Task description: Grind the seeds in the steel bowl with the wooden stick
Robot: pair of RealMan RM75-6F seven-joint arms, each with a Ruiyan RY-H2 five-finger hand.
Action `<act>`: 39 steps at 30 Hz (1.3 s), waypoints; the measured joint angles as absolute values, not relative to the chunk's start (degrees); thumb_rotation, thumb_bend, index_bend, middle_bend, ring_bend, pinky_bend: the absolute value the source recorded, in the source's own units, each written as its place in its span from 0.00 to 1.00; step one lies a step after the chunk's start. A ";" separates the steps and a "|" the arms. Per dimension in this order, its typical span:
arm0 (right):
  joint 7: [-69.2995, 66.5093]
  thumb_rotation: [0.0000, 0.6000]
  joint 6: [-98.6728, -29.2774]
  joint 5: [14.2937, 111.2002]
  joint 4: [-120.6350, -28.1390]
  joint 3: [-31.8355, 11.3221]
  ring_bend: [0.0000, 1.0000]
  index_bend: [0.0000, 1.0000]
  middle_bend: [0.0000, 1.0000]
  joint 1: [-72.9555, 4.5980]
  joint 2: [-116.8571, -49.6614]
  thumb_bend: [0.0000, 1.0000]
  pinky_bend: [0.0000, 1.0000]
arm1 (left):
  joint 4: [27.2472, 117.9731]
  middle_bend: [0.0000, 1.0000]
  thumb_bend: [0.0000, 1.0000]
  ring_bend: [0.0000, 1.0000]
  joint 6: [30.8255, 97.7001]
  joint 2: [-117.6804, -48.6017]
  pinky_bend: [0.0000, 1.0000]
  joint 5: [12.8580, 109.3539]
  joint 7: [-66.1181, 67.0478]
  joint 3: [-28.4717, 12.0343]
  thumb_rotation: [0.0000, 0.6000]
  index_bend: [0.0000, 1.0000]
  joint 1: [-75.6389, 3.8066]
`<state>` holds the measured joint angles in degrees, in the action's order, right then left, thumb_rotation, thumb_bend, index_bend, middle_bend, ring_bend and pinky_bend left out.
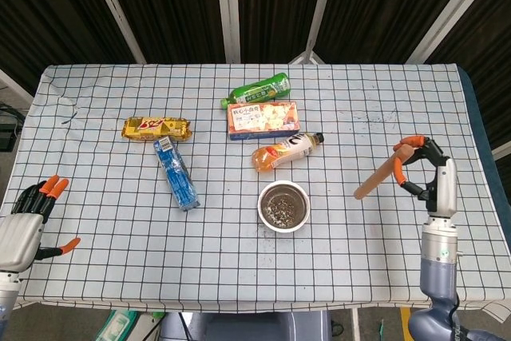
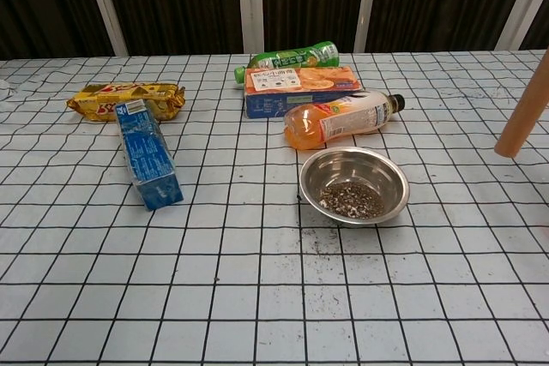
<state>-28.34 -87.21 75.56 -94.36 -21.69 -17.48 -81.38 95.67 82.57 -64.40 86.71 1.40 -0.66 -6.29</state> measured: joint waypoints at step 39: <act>-27.03 1.00 -93.82 89.84 -81.56 -16.26 0.59 0.74 0.56 -24.86 -105.50 0.59 0.54 | 95.90 0.00 0.03 0.00 81.75 -64.14 0.00 85.97 0.42 -0.72 1.00 0.00 -6.51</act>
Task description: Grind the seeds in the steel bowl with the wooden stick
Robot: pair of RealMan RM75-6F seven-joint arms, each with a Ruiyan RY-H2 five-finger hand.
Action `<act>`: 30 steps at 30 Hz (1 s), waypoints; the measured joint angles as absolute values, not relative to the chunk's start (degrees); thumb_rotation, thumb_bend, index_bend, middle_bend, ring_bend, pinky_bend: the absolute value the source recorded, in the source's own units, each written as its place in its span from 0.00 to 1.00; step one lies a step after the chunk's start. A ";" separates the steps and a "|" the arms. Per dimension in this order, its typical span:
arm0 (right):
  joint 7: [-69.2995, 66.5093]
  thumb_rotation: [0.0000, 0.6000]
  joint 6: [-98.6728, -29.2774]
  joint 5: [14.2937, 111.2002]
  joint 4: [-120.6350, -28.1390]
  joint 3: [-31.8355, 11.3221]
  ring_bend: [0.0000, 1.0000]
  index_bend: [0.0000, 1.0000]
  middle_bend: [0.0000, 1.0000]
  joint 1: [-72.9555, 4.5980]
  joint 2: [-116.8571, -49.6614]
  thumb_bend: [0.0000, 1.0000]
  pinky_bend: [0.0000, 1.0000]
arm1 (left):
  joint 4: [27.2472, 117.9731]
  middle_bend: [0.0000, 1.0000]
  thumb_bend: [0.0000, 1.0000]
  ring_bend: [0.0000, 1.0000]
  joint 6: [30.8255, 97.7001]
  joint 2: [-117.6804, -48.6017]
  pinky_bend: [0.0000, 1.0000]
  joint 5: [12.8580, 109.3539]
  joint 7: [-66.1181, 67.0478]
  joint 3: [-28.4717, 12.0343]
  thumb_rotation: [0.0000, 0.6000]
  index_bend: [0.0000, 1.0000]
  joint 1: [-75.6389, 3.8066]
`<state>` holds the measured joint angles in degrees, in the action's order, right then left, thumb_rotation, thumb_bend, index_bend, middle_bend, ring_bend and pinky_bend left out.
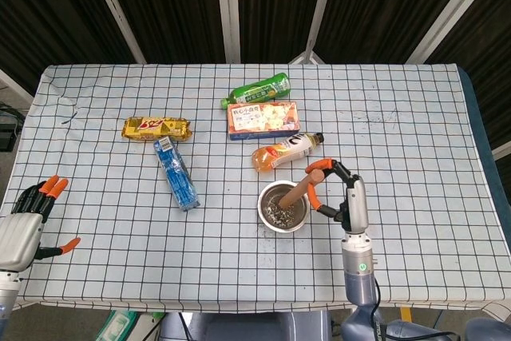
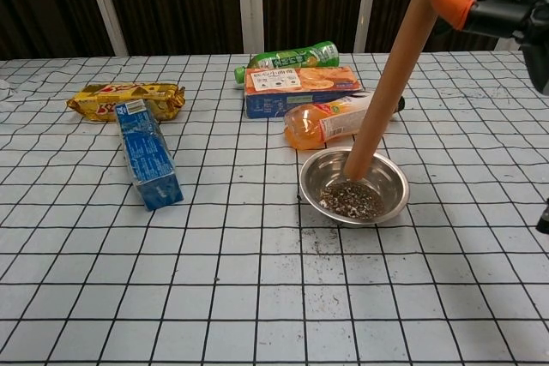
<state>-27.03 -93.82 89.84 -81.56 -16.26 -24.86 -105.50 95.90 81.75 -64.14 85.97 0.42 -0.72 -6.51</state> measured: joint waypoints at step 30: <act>-28.83 1.00 -94.83 91.42 -69.47 -12.41 0.59 0.74 0.56 -24.49 -111.14 0.59 0.54 | 95.98 0.00 0.03 0.00 81.58 -64.01 0.00 86.16 0.00 -0.67 1.00 0.00 -6.67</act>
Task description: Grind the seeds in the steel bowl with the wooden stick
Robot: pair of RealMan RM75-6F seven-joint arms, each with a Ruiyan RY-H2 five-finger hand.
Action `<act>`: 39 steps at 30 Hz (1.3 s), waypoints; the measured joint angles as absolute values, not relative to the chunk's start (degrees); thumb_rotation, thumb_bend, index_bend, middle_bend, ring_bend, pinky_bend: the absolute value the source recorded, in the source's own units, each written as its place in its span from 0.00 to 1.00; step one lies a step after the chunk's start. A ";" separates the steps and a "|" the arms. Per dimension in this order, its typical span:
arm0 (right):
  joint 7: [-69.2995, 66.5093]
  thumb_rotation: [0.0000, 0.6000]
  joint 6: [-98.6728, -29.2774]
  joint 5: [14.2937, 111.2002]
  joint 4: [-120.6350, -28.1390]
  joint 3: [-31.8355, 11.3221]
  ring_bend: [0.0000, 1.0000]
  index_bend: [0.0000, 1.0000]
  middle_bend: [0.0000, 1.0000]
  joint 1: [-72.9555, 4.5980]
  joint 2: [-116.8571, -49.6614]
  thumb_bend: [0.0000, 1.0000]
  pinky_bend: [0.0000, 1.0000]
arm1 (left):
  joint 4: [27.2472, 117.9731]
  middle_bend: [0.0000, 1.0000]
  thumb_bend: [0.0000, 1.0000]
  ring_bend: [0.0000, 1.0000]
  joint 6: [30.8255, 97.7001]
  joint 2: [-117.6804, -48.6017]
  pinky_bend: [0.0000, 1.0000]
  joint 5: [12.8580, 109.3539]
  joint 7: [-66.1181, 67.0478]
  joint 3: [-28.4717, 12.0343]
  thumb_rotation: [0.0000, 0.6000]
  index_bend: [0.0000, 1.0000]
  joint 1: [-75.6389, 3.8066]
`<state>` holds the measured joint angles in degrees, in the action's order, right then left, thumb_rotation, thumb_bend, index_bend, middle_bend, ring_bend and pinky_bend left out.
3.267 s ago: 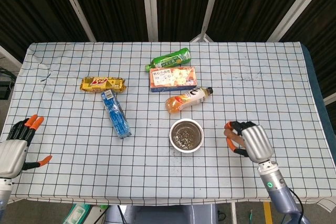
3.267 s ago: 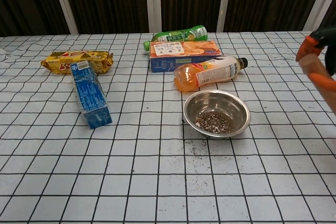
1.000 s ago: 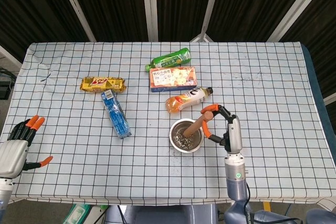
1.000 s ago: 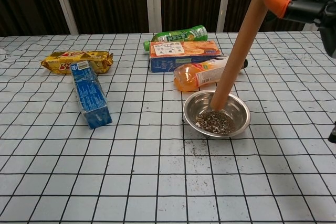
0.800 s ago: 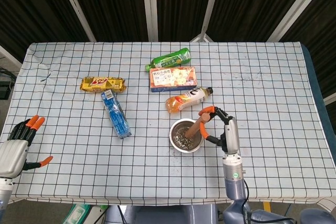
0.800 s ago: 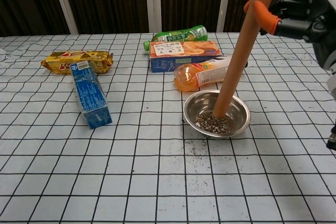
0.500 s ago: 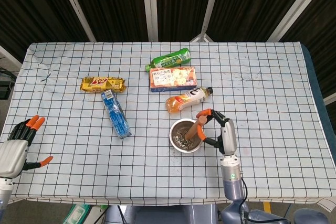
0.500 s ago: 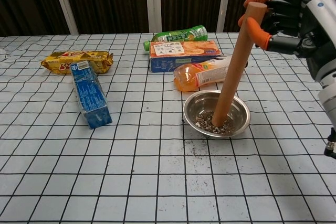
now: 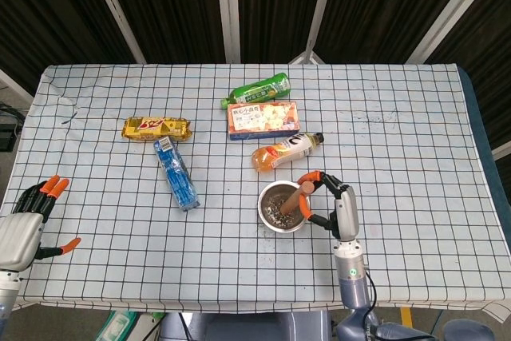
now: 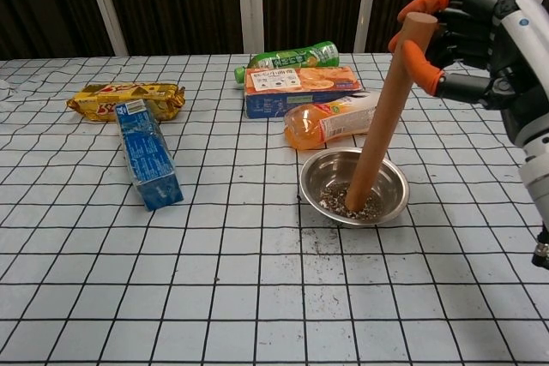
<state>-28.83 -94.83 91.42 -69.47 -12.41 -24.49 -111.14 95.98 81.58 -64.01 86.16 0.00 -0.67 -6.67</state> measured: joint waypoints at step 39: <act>-26.55 1.00 -95.56 92.19 -71.90 -12.74 0.59 0.74 0.56 -24.95 -110.31 0.60 0.54 | 95.71 0.00 0.03 0.00 81.88 -63.90 0.00 86.45 -0.70 -0.62 1.00 0.00 -6.58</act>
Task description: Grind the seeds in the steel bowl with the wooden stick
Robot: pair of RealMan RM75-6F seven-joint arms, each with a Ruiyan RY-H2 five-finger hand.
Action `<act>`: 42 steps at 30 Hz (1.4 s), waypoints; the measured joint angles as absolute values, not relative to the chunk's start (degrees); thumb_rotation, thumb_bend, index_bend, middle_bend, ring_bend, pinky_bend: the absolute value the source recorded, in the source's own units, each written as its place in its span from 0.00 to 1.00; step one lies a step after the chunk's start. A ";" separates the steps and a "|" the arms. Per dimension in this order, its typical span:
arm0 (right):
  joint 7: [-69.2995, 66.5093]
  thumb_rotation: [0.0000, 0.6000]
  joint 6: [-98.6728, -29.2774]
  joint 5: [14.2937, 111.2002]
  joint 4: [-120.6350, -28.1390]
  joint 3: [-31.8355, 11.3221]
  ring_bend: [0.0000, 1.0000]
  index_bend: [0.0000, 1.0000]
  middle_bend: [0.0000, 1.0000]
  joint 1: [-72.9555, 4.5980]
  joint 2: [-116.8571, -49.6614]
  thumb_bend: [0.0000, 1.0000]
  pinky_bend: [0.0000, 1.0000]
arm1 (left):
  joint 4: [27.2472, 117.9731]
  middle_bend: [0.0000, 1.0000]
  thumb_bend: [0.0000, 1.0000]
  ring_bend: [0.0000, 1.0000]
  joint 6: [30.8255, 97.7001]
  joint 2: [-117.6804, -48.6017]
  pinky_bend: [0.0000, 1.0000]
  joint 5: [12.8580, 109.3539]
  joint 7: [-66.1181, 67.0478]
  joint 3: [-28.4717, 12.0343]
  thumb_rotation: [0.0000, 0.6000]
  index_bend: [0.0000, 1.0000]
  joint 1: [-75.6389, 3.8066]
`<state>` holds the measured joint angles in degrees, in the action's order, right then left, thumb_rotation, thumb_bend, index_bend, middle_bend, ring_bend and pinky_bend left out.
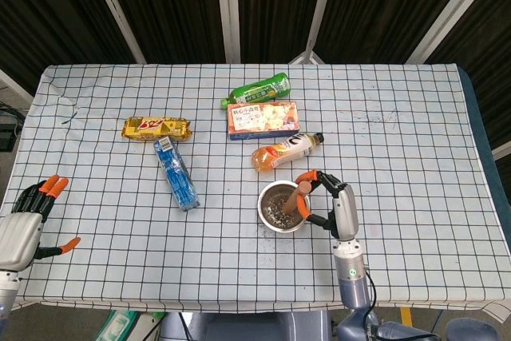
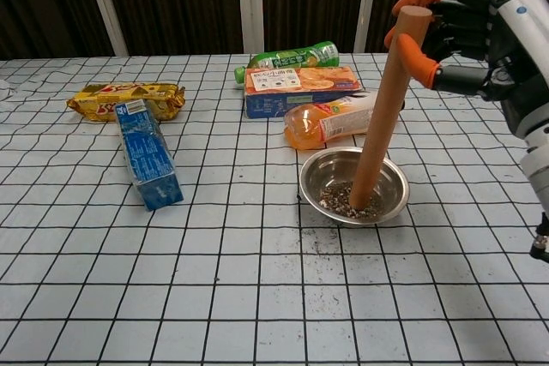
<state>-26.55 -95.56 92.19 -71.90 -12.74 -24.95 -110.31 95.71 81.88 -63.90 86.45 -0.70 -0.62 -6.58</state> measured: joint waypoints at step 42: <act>-25.04 1.00 -96.92 94.25 -75.47 -14.43 0.59 0.74 0.56 -25.51 -107.96 0.60 0.54 | 95.88 0.00 0.03 0.00 81.87 -63.81 0.00 86.22 -0.91 -0.66 1.00 0.00 -6.50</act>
<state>-25.04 -96.92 94.25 -75.47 -14.43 -25.51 -107.96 95.88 81.87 -63.81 86.22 -0.91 -0.66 -6.50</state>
